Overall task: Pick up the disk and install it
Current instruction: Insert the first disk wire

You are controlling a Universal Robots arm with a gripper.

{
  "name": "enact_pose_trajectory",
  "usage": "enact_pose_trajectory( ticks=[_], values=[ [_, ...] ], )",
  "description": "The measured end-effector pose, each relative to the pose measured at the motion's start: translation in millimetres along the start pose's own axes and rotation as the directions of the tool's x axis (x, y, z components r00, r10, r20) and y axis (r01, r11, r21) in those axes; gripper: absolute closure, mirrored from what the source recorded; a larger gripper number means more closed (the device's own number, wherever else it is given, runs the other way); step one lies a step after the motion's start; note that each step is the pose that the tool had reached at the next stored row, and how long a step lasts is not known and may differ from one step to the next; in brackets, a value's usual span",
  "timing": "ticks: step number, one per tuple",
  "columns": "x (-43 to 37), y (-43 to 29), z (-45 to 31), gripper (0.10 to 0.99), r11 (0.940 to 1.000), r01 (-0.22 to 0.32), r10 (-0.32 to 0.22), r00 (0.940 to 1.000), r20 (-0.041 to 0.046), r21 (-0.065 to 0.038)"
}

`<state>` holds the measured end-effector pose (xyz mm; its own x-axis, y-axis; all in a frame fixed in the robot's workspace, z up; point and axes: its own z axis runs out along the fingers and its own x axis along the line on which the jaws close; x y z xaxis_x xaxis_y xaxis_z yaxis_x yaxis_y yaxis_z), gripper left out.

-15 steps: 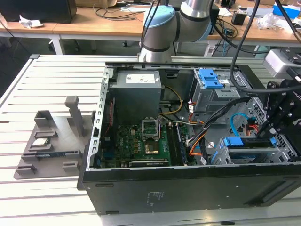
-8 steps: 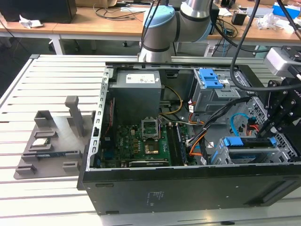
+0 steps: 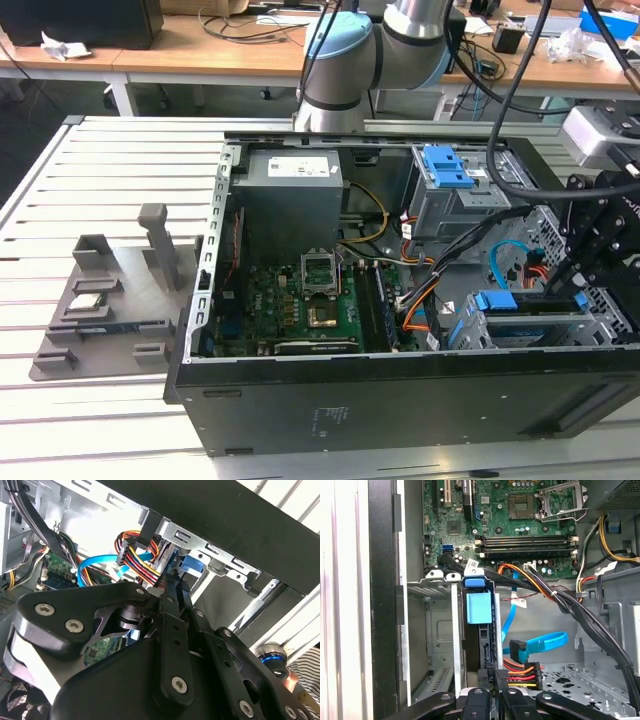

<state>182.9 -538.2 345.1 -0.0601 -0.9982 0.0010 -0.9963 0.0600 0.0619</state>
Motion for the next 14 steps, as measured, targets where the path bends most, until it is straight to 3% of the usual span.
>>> enact_pose_trajectory(
  ticks=[14],
  values=[
    [0.4,-0.6,10.5,0.922,1.0,0.0,0.0,1.0,-0.0009,0.0]
  ],
)
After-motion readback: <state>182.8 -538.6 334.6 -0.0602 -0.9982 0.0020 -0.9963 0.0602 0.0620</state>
